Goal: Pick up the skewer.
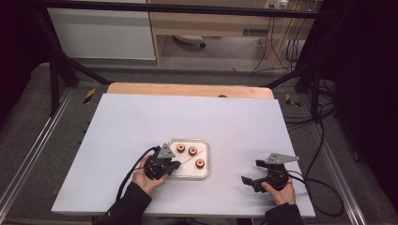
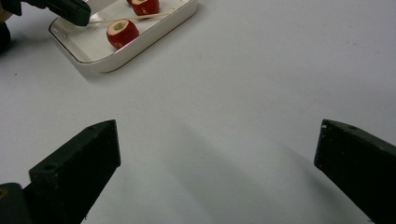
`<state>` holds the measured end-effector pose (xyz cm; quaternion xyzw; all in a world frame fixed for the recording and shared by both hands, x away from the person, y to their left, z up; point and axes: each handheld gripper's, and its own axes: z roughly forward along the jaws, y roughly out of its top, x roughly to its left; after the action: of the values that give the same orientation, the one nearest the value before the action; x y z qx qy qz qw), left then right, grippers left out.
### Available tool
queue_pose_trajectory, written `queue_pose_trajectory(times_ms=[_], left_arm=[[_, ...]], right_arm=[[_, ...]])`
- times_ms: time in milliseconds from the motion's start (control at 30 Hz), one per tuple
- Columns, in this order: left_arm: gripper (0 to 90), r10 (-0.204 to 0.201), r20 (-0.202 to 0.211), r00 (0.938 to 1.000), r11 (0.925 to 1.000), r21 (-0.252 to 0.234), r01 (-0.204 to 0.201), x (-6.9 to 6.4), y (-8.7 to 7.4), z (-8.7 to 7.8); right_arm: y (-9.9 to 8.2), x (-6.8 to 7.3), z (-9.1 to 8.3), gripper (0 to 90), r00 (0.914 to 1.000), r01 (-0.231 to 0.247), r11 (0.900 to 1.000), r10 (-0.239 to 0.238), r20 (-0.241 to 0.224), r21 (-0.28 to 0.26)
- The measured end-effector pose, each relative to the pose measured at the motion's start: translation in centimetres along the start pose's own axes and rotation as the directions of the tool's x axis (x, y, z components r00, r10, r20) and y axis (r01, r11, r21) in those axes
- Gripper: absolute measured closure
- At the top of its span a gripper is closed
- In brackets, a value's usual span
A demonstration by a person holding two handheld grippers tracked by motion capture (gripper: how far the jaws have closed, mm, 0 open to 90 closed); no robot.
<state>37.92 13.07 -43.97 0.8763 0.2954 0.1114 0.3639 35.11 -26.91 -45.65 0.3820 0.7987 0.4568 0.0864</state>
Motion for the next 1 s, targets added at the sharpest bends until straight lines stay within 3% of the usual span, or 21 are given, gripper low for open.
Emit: queue_pose_trajectory(times_ms=[367, 600, 767, 867, 900, 967, 1000], left_arm=[[88.6, 0.012, 0.032, 0.9994, 0.9992, -0.038, -0.011, -0.6, 0.5, -1.2], [88.6, 0.03, 0.046, 0.9985, 0.9987, -0.041, -0.028, -1.1, 1.0, -1.9], [88.6, 0.039, 0.055, 0.9977, 0.9987, -0.034, -0.037, -1.3, 1.4, -2.3], [88.6, 0.057, 0.064, 0.9964, 0.9982, -0.026, -0.055, -1.3, 1.8, -2.8], [88.6, 0.057, 0.064, 0.9964, 0.9982, -0.026, -0.055, -1.3, 1.8, -2.8], [88.6, 0.061, 0.066, 0.996, 0.998, -0.023, -0.059, -1.4, 2.0, -2.9], [88.6, 0.063, 0.069, 0.9957, 0.9979, -0.019, -0.062, -1.4, 2.1, -3.0]], right_arm=[[0.1, 0.1, 0.0, 0.7, 0.9998, 0.015, 0.9999, -0.015, 0.011, 0.003], [0.7, 0.9, 0.2, 0.6, 0.997, 0.068, 0.9976, -0.068, 0.036, 0.013], [1.7, 2.0, 0.6, 0.6, 0.9901, 0.12, 0.9927, -0.12, 0.072, 0.013], [2.6, 3.2, 0.9, 0.6, 0.979, 0.18, 0.9829, -0.183, 0.09, 0.039], [2.6, 3.2, 0.9, 0.6, 0.979, 0.18, 0.9829, -0.183, 0.09, 0.039], [3.3, 3.9, 1.0, 0.7, 0.9685, 0.222, 0.973, -0.228, 0.1, 0.062], [3.8, 4.5, 1.2, 1.1, 0.9587, 0.255, 0.964, -0.262, 0.109, 0.074]])
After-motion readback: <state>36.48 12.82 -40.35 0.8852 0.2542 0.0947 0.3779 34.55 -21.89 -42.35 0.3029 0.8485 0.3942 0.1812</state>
